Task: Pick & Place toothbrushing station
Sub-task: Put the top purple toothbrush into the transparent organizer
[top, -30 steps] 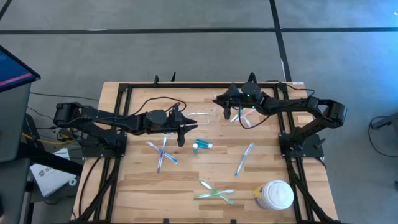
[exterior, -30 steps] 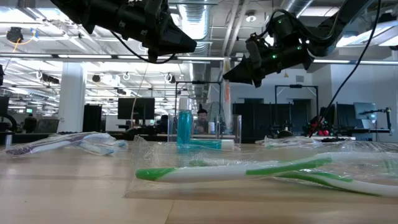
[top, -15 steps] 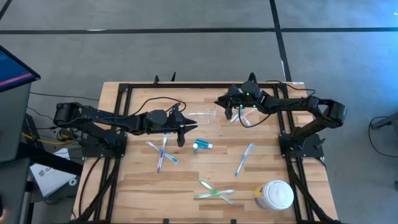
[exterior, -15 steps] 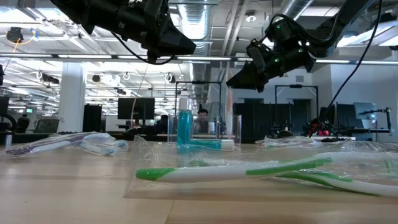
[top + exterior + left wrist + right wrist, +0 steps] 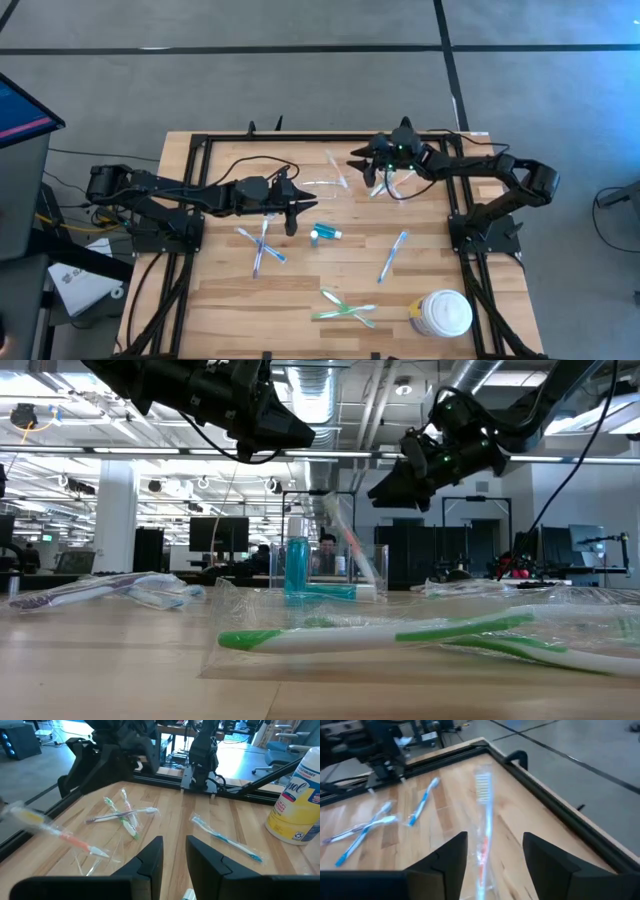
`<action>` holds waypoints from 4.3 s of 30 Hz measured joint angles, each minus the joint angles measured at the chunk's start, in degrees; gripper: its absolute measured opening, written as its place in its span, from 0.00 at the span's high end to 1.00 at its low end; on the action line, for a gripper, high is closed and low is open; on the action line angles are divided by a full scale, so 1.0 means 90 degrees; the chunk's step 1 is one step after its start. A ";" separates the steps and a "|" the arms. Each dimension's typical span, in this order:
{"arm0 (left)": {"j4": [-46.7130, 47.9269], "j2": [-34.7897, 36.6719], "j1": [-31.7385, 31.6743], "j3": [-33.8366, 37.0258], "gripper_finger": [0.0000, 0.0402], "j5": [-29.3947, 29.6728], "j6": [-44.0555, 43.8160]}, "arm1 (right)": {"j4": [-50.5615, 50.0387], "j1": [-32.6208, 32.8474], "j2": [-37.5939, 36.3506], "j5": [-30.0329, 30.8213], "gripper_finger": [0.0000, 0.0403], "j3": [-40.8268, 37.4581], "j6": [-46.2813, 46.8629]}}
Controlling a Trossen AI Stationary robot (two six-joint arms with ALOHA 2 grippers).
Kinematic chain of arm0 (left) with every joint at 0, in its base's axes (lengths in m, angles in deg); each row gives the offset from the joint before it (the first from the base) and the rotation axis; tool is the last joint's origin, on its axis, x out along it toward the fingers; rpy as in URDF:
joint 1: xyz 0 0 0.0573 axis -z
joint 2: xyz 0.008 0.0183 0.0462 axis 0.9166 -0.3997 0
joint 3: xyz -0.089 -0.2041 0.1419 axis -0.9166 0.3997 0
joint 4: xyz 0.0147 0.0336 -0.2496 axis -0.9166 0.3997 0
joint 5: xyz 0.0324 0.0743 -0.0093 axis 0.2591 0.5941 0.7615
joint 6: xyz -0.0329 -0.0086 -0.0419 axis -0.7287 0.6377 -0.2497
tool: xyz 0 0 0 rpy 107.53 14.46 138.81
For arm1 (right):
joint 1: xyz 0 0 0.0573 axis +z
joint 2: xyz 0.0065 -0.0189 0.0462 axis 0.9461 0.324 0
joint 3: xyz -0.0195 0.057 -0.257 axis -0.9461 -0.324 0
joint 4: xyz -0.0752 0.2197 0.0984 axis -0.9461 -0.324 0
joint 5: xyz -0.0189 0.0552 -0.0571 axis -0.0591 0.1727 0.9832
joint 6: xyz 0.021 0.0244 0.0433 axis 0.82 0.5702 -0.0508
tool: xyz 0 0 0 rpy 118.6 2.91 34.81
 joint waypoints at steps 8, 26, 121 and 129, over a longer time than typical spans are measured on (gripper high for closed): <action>0.0015 0.0000 0.0000 0.0000 0.81 0.0000 0.0000 | -0.0630 -0.0127 -0.0089 -0.0003 0.56 0.0002 0.0001; 0.0013 0.0000 0.0000 0.0000 0.81 0.0001 0.0000 | -0.3332 -0.0162 -0.1080 0.0702 0.63 0.0002 0.0205; -0.0165 0.0000 0.0000 0.0000 0.81 0.0002 0.0071 | -0.4436 -0.0575 0.1467 0.2153 0.80 0.0894 0.0603; -0.0165 0.0000 0.0000 0.0000 0.81 0.0002 0.0070 | -0.4298 -0.0575 0.1480 0.2163 0.96 0.0934 0.0560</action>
